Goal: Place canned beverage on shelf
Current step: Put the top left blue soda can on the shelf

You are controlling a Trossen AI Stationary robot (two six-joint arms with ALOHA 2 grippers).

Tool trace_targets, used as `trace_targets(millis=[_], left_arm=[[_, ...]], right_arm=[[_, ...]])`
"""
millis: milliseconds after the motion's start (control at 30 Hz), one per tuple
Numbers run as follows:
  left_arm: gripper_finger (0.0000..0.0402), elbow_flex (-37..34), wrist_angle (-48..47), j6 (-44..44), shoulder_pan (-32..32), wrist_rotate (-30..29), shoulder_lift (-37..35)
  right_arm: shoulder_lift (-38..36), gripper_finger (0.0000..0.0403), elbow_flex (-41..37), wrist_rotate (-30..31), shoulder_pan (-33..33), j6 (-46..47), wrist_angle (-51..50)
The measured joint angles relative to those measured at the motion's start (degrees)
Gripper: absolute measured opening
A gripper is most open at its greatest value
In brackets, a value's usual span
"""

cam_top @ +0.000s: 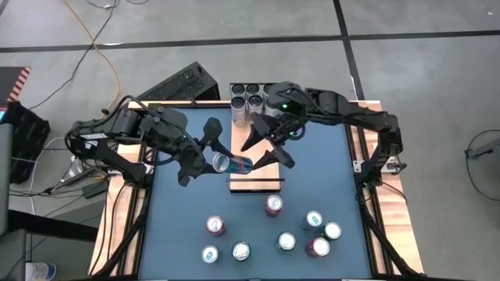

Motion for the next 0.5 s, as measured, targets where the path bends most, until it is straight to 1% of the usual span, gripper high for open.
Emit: trace_targets(millis=[67, 200, 333, 433, 500], left_arm=[[0.0227, 0.0, 0.0, 1.1, 0.0, 0.0, 0.0], [0.0227, 0.0, -0.3, 2.9, 0.0, 1.2, 0.0], [0.0227, 0.0, -0.1, 7.0, 0.0, 2.8, 0.0], [0.0227, 0.0, -0.2, 9.1, 0.0, 2.8, 0.0], [0.0227, 0.0, -0.2, 10.1, 0.0, 2.8, 0.0]], right_arm=[[0.9, 0.0296, 0.0, -2.2, 0.0, -0.1, 1.1], [2.3, 0.0305, 0.0, -4.3, 0.0, 0.2, 2.2], [2.1, 0.0336, 0.0, -4.3, 0.3, 0.1, 2.6], [2.1, 0.0365, 0.0, -4.3, 0.4, -0.9, 2.9], [2.2, 0.0376, 0.0, -4.2, 0.3, -1.1, 3.5]])
